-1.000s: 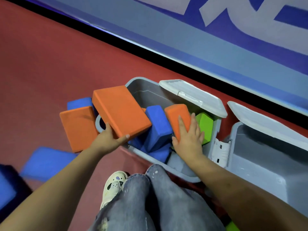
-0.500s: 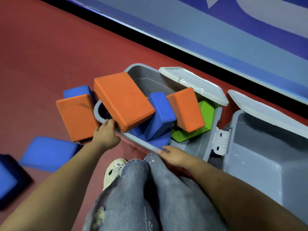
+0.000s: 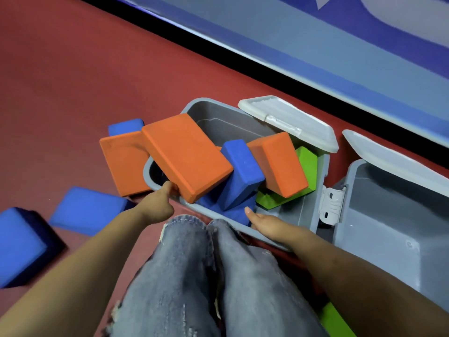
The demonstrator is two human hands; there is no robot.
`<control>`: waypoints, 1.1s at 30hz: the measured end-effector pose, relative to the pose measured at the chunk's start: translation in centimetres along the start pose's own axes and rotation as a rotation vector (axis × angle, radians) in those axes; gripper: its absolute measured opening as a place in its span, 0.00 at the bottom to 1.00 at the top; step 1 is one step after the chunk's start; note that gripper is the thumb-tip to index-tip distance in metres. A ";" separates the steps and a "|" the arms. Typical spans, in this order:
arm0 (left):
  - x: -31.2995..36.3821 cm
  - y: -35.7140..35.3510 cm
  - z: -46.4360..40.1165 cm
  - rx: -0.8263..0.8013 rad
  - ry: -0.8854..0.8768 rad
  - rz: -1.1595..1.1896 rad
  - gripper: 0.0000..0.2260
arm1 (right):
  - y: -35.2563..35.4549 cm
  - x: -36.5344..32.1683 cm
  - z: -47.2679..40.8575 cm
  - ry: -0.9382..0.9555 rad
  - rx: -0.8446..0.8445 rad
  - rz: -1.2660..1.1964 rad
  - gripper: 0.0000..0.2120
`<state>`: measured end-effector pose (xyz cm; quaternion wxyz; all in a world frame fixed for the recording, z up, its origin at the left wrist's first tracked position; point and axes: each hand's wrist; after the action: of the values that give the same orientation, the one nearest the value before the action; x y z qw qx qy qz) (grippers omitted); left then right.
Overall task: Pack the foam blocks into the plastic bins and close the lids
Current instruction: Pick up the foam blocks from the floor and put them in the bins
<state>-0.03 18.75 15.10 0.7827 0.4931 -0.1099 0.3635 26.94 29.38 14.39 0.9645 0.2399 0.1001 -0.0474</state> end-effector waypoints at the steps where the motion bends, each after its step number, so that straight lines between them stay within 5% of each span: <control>1: -0.1 0.2 0.7 -0.052 -0.007 0.018 0.25 | -0.3 0.0 0.4 0.008 -0.009 0.031 0.32; 6: -4.3 3.8 5.4 -0.206 0.020 -0.242 0.28 | -1.3 -3.3 3.3 0.226 0.087 0.190 0.23; 10: -9.5 6.5 8.2 0.136 0.254 0.047 0.20 | -4.8 -11.1 5.0 0.506 0.043 0.104 0.19; 13: -12.4 4.9 9.8 0.381 0.367 0.382 0.18 | -9.4 -17.1 4.7 0.622 -0.022 0.280 0.22; 18: -19.4 0.1 10.6 0.587 0.642 0.802 0.12 | -16.1 -25.9 0.6 0.440 -0.063 0.426 0.33; 25: -27.9 -2.0 7.3 0.764 0.822 1.609 0.09 | -25.4 -30.6 -6.6 0.074 -0.324 -0.272 0.33; 28: -30.0 -3.2 5.2 0.790 0.844 1.743 0.14 | -27.1 -31.0 -9.8 -0.064 -0.433 -0.496 0.29; 31: -31.1 -4.8 3.1 0.733 0.891 1.839 0.06 | -28.0 -31.0 -12.3 -0.129 -0.469 -0.599 0.27; 33: -31.4 -5.9 2.1 0.713 0.937 1.868 0.09 | -28.3 -31.0 -13.5 -0.150 -0.476 -0.637 0.27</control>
<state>-17.98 0.98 -4.66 -0.0228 0.2267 -0.0205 0.9735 -9.59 12.17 -3.43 0.9347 -0.0371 0.1068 -0.3370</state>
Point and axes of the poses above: each hand's wrist, its own z-axis away from the middle knuckle, its own y-axis out of the back of the hand, x = y × z, and after that the axes turned 9 degrees about -y, right-handed
